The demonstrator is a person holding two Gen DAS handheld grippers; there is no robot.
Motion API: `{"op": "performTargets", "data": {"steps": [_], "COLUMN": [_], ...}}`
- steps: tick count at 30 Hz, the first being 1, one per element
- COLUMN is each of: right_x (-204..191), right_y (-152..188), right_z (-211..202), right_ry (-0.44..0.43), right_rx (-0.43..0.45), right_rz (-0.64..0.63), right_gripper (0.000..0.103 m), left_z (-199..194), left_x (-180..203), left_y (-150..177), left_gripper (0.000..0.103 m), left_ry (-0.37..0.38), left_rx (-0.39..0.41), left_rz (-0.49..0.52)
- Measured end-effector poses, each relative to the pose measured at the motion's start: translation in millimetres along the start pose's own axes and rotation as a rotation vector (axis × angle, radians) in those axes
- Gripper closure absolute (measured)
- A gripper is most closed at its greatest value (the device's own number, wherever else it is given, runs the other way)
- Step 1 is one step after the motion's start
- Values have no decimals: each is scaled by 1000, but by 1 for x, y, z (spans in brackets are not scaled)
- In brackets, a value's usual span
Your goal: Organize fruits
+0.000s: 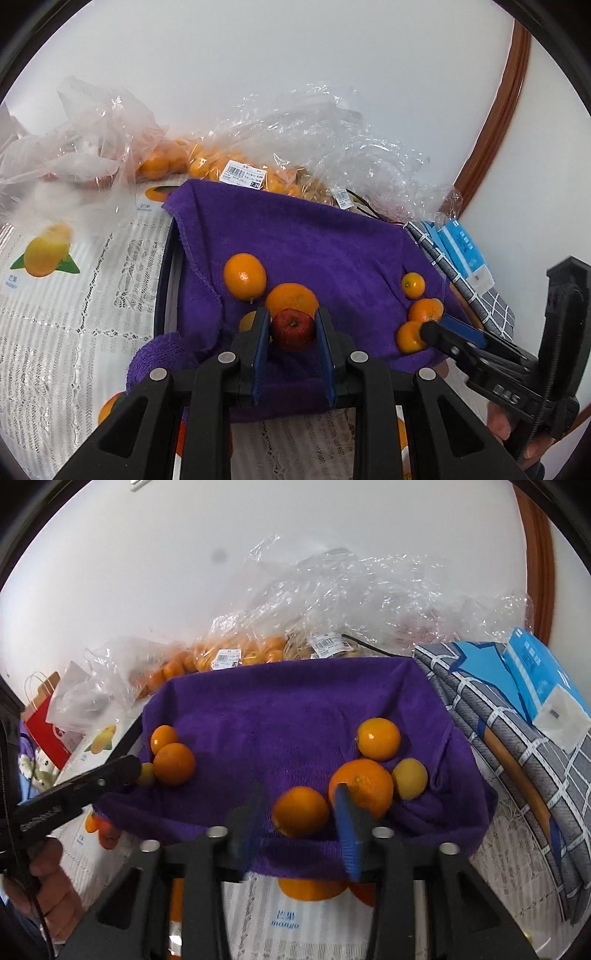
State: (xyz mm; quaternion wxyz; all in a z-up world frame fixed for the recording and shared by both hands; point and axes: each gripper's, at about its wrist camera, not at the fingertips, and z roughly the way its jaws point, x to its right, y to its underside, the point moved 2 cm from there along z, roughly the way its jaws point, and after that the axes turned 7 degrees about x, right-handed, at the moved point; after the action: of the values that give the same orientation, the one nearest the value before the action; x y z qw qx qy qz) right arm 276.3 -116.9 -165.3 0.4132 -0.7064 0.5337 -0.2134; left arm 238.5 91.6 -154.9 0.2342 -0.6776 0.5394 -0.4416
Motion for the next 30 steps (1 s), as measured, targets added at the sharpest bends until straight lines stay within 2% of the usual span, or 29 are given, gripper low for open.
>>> {"op": "performTargets", "data": {"steps": [3,7,13,18,24,26,30], "right_x": [3,0,-32,-66,-77,-76,-63], "right_y": [3,18,45,66,84,88,90], "right_z": [-14,-48,-84,-91,-70,-66,-75], "right_ry": [24,39,-44,-82,-38,-22,-23], "right_rx": [16,14,-29,-61,-123,-129,-115], "right_rz": [20,49,21,-50,-83,-90,-60], "right_gripper": [48,48,48,48,48,60,60], "left_z": [3,1,-8,-19,-37,-38,-36], "left_x": [-3,-5,-2,4,9,11,20], "left_y": [-1,-1,0,0,-2,-2,2], "left_gripper": [69,64,60,59,59,59,59], "left_ry": [-5,-5,-30,-34,11,46,117], "left_rx": [-9,-7,22,45,79,64,22], "left_rz": [-8,-20,15,57,101,110,138]}}
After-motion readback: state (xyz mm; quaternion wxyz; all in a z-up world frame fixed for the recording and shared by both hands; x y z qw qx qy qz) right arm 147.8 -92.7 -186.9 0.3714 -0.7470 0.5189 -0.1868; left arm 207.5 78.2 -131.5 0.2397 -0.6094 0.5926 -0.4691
